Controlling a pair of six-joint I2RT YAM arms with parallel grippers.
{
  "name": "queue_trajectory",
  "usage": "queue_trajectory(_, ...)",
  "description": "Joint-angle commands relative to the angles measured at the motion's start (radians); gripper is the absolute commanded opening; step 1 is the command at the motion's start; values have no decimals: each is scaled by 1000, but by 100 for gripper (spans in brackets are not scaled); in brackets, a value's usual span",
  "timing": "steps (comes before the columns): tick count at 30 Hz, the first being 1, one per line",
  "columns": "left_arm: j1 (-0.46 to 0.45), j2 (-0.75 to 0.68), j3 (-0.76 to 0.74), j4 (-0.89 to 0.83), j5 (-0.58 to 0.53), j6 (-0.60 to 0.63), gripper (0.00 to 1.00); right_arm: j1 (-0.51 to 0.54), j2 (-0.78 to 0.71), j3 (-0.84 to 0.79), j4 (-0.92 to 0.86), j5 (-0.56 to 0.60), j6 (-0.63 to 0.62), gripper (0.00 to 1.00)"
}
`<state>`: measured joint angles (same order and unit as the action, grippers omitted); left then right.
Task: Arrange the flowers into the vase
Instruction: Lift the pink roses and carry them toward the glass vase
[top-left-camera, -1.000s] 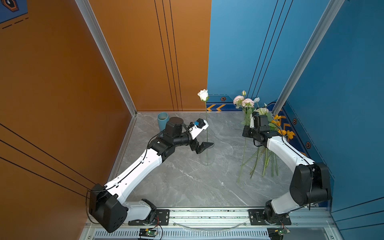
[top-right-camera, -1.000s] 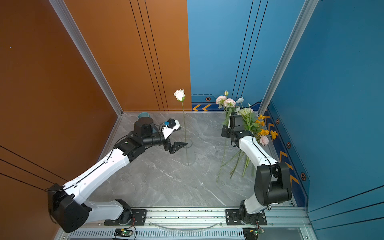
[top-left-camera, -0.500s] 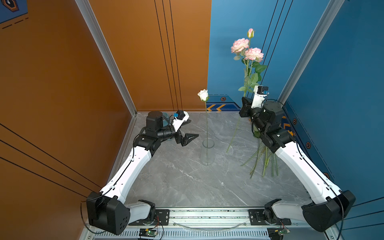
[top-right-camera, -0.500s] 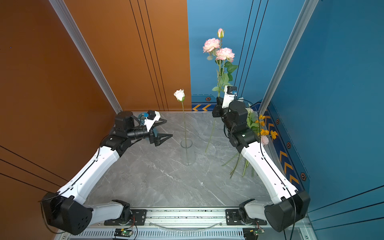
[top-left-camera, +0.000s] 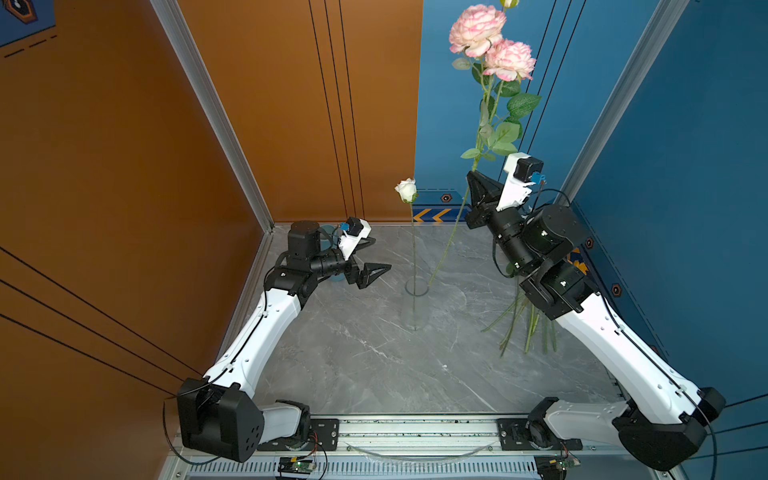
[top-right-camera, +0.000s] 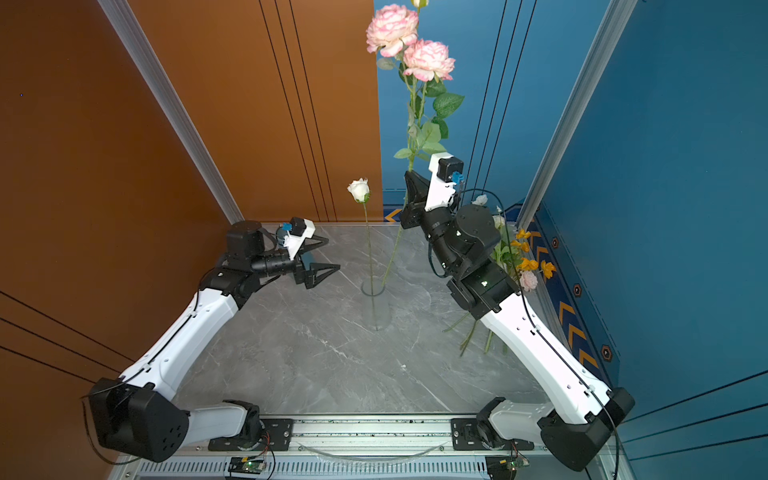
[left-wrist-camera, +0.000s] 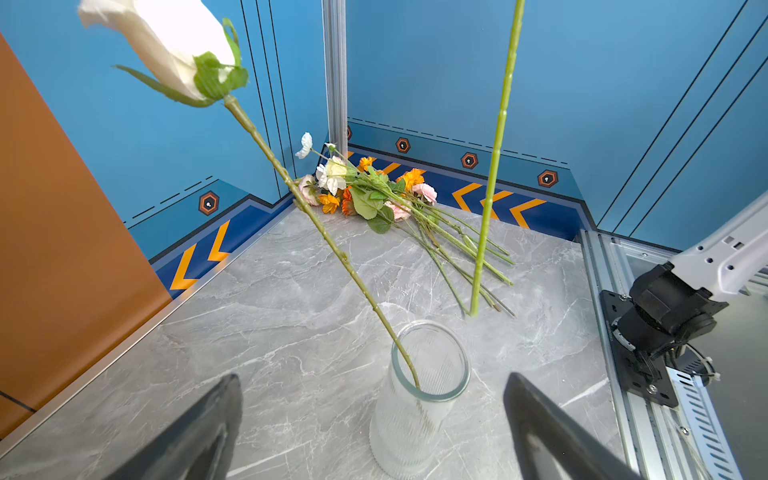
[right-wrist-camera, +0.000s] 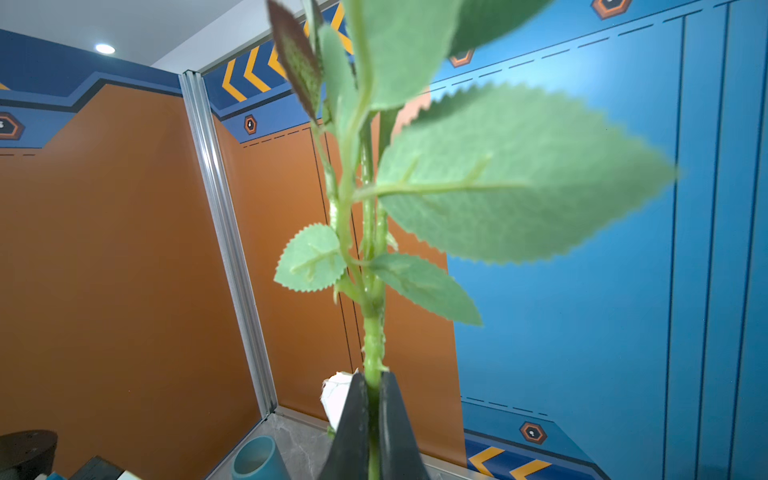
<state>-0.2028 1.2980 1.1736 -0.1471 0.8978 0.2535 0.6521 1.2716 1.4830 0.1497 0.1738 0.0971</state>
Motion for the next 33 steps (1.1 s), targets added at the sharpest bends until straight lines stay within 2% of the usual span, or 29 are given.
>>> queue_trajectory(1, 7, -20, 29, -2, 38, -10, 98, 32, 3, -53, 89, 43, -32, 0)
queue_trajectory(10, 16, -28, 34, -2, 50, -16, 98, 83, 43, -106, 176, 75, -58, 0)
queue_trajectory(23, 27, -22, 38, 0, 61, -23, 98, 96, 61, 7, 97, 96, -51, 0)
queue_trajectory(33, 27, -15, 40, 0, 64, -26, 98, 95, 58, -41, 144, 135, -80, 0)
